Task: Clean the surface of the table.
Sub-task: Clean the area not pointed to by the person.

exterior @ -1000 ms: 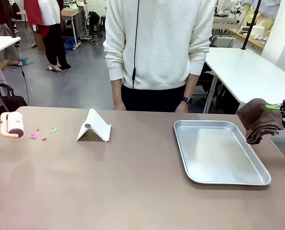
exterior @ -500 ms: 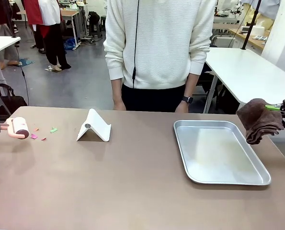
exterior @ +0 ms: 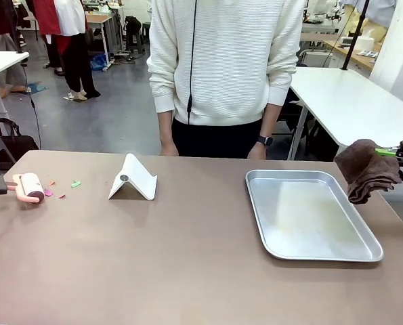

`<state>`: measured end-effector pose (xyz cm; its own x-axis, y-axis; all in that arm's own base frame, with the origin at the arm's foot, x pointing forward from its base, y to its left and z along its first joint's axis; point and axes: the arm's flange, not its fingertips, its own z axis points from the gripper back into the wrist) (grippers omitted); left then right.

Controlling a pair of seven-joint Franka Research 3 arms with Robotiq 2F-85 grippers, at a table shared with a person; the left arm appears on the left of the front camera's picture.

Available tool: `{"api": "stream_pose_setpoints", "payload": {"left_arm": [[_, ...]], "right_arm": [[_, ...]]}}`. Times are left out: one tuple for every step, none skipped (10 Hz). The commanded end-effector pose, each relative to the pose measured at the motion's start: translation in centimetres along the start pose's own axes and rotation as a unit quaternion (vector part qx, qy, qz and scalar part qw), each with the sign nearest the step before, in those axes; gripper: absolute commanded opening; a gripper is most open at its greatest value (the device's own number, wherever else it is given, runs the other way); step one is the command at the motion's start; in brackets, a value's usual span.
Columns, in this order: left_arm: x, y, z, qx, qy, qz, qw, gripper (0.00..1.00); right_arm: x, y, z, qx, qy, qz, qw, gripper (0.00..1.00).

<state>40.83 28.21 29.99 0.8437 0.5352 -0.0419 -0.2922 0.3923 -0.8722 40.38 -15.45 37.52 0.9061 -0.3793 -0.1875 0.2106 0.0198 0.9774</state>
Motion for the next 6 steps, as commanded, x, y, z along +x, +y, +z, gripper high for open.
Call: {"api": "stream_pose_setpoints", "payload": {"left_arm": [[-0.1, 0.4, -1.5, 0.011, -0.003, 0.003, 1.000, 0.22], [0.0, 0.6, -2.3, 0.029, -0.012, 0.000, 1.000, 0.22], [-0.1, 0.7, -3.3, 0.039, 0.001, -0.002, 0.999, 0.22], [-0.2, 0.7, -4.1, 0.046, 0.011, -0.004, 0.999, 0.22], [0.1, 0.4, -4.9, 0.052, 0.016, -0.006, 0.999, 0.22], [0.4, 0.0, -5.7, 0.052, 0.028, -0.006, 0.998, 0.22]], "right_arm": [[-0.2, 0.3, 0.3, 0.008, 0.004, -0.003, 1.000, 0.07], [-0.2, 0.3, 0.3, 0.008, 0.004, -0.003, 1.000, 0.07], [-0.2, 0.3, 0.3, 0.008, 0.004, -0.003, 1.000, 0.07], [-0.2, 0.3, 0.3, 0.008, 0.004, -0.003, 1.000, 0.07], [-0.2, 0.3, 0.3, 0.008, 0.004, -0.003, 1.000, 0.07], [-0.2, 0.3, 0.3, 0.008, 0.004, -0.003, 1.000, 0.07]]}}
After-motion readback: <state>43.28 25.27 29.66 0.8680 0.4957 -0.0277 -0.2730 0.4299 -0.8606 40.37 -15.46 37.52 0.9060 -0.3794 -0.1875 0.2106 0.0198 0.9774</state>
